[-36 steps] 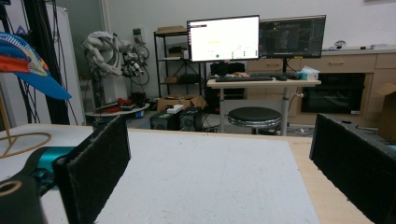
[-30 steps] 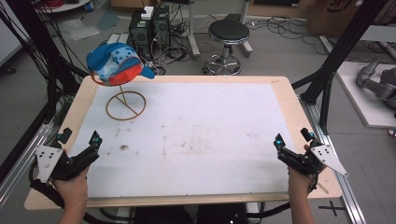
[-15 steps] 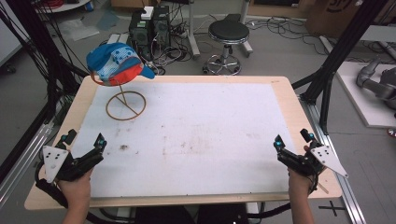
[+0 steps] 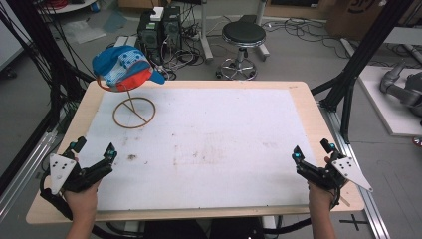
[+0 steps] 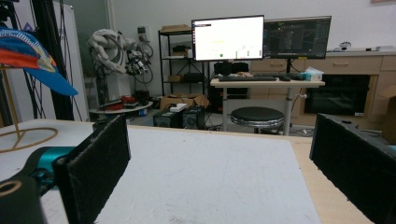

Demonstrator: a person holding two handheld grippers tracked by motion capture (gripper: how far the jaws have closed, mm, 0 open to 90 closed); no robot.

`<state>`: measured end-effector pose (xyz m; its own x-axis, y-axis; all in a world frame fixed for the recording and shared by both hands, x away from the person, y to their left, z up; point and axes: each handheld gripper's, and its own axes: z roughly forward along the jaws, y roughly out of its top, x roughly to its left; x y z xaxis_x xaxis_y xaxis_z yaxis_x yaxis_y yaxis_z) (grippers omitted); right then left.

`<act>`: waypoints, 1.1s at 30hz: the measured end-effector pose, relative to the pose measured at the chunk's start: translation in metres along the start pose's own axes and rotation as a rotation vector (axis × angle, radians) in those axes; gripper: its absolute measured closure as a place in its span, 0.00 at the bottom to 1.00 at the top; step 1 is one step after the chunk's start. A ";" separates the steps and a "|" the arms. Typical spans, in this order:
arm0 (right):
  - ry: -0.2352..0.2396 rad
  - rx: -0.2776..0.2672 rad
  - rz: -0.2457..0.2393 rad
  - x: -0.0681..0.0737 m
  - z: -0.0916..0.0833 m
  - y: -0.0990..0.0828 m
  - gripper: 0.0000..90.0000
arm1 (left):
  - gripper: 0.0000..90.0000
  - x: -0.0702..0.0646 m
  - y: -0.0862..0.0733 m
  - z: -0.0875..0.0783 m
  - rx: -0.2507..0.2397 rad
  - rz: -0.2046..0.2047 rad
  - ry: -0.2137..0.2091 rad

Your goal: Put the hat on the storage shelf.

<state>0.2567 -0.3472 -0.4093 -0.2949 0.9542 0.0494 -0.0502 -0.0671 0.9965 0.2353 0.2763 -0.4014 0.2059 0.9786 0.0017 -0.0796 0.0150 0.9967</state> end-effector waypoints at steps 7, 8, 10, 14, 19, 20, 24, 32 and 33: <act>0.002 0.000 -0.002 -0.001 0.000 -0.001 0.05 | 0.15 -0.001 -0.001 0.002 0.020 0.005 -0.002; 0.004 0.000 -0.005 -0.001 0.001 -0.001 0.05 | 0.15 -0.001 -0.001 0.002 0.025 0.008 -0.007; 0.003 0.004 -0.005 -0.001 0.001 -0.001 0.05 | 0.15 0.000 -0.001 0.002 0.026 0.008 -0.007; 0.006 0.004 -0.013 0.000 0.002 -0.002 0.05 | 0.15 0.000 -0.002 0.002 0.023 0.007 -0.010; 0.013 0.015 -0.019 0.002 0.003 -0.002 0.05 | 0.15 0.000 -0.002 0.002 0.021 0.013 -0.017; 0.012 0.014 -0.020 0.002 0.003 -0.003 0.05 | 0.15 0.000 -0.002 0.002 0.019 0.014 -0.017; 0.012 0.017 -0.030 0.003 0.005 -0.003 0.05 | 0.15 0.000 -0.001 0.000 0.012 0.018 -0.017; 0.016 0.011 -0.032 0.005 0.007 -0.003 0.05 | 0.15 0.001 -0.001 -0.002 0.001 0.012 -0.012; 0.015 0.012 -0.036 0.004 0.007 -0.003 0.05 | 0.15 0.002 -0.001 -0.002 0.000 0.013 -0.014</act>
<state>0.2618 -0.3408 -0.4118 -0.3074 0.9515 0.0131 -0.0496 -0.0297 0.9983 0.2338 0.2783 -0.4026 0.2181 0.9758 0.0153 -0.0819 0.0027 0.9966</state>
